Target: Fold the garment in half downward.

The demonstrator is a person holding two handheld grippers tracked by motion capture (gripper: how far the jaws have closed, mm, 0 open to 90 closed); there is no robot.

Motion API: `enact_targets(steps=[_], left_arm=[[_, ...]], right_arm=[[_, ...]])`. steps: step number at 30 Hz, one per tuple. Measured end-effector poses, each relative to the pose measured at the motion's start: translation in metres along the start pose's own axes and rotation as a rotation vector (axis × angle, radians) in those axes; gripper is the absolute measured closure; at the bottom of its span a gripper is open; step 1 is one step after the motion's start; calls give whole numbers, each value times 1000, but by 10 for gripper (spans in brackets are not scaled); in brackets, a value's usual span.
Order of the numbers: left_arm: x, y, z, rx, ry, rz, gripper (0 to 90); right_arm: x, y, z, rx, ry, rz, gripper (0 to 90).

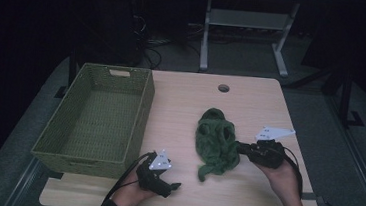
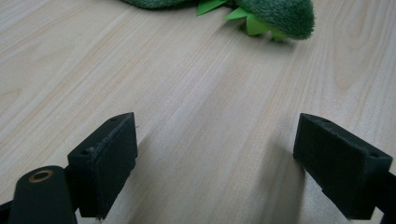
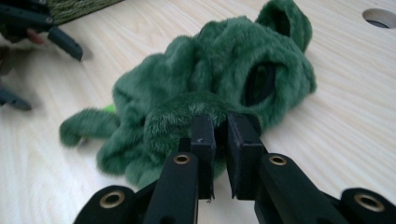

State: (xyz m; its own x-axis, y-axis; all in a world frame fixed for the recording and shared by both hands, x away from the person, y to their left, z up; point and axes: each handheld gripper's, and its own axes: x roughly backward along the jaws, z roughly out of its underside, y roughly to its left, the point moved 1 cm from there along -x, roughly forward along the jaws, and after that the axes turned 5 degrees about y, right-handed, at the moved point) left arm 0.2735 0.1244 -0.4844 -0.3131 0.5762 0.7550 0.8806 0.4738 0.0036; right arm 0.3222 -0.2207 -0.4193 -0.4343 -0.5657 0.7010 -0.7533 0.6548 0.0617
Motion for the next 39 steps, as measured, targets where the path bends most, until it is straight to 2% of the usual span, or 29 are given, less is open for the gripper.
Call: enact_targets(steps=[4, 7, 12, 16, 19, 21, 24, 27, 31, 34, 39], left_arm=[[0, 0, 0, 5, 0, 2, 129], [0, 0, 0, 5, -1, 3, 129], [0, 0, 0, 6, -1, 3, 128], [-1, -1, 0, 6, -1, 4, 128], [-1, 0, -1, 3, 2, 3, 128], [-1, 0, -1, 3, 1, 4, 129], [-1, -1, -1, 7, -2, 5, 128], [-1, -1, -1, 7, -2, 5, 128], [-1, -1, -1, 7, -2, 5, 128], [-1, -1, -1, 7, -2, 5, 128], [-1, -1, -1, 7, -2, 5, 127]], right_arm=[[-18, -2, -11, 6, 21, 5, 817], [-32, -2, -19, 3, 37, -10, 807], [-52, -5, -25, -1, 38, 7, 734], [-60, -8, -34, -25, 35, 8, 709], [-64, -9, -37, -23, 24, 14, 706], [-69, -10, -37, -29, 34, 14, 692], [-76, -10, -34, -29, 80, 19, 680], [-73, -12, -33, -40, 74, 15, 649], [-54, -15, -36, -51, -11, 33, 628], [-42, -17, -35, -61, -45, 41, 617], [-30, -20, -31, -72, -63, 49, 589]])
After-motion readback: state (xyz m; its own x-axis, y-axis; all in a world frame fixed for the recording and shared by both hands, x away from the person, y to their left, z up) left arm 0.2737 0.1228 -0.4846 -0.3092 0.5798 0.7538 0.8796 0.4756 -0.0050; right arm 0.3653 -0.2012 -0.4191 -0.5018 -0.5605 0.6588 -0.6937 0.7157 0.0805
